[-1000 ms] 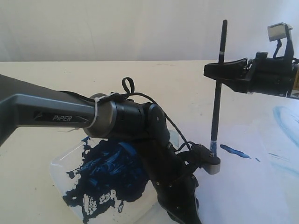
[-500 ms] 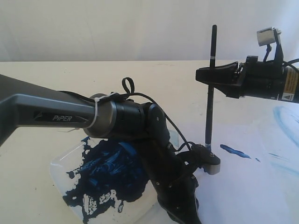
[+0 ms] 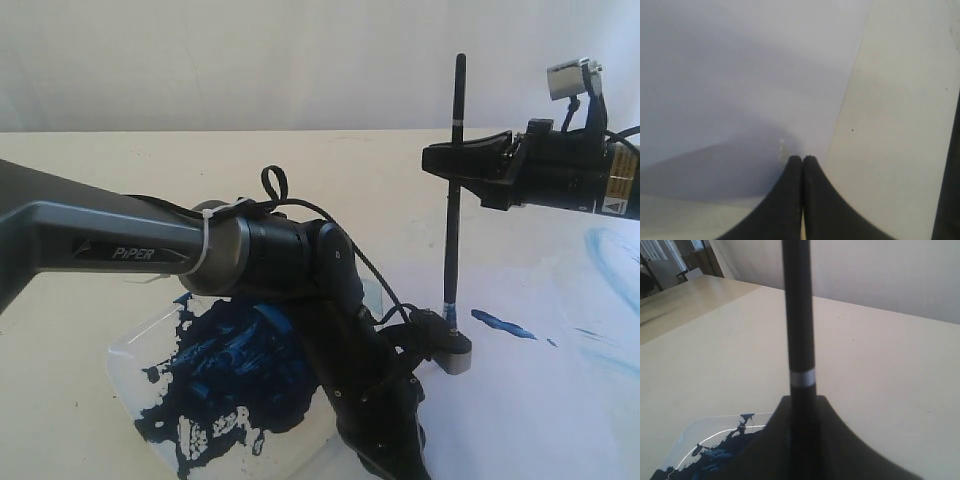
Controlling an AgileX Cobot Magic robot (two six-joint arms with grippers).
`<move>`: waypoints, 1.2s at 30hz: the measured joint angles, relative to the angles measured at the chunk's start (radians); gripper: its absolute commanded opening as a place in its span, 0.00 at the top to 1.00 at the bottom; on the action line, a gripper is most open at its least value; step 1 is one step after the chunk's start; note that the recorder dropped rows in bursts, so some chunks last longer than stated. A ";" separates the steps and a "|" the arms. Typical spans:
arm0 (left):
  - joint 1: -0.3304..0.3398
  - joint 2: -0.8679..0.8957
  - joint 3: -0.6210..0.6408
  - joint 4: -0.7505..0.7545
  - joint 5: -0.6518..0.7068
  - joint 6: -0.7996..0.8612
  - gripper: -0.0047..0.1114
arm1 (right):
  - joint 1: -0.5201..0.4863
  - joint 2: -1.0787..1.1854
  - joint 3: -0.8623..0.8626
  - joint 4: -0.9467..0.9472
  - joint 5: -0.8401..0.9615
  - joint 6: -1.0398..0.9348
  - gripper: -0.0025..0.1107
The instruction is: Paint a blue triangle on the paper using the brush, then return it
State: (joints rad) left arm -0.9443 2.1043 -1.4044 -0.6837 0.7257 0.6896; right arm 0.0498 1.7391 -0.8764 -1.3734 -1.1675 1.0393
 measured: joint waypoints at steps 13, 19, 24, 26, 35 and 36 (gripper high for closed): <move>0.000 0.000 0.000 0.000 0.003 0.000 0.96 | 0.000 0.013 -0.043 0.020 0.076 -0.034 0.98; 0.000 0.000 0.000 0.000 0.002 0.000 0.96 | 0.000 0.042 -0.071 0.022 0.111 -0.036 0.98; 0.000 0.000 0.000 0.000 0.004 0.000 0.96 | 0.000 0.064 -0.088 0.024 0.124 -0.036 0.98; 0.000 0.000 0.000 0.000 0.005 0.000 0.96 | 0.000 0.066 -0.091 0.024 0.138 -0.036 0.98; 0.000 0.000 0.000 0.000 0.005 0.000 0.96 | -0.032 0.066 -0.108 0.030 0.168 -0.037 0.98; 0.000 0.000 0.000 0.000 0.006 0.000 0.96 | -0.039 0.066 -0.108 0.031 0.168 -0.037 0.98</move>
State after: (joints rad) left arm -0.9443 2.1043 -1.4044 -0.6837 0.7320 0.6896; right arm 0.0107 1.8051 -0.9844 -1.3421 -0.9995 1.0019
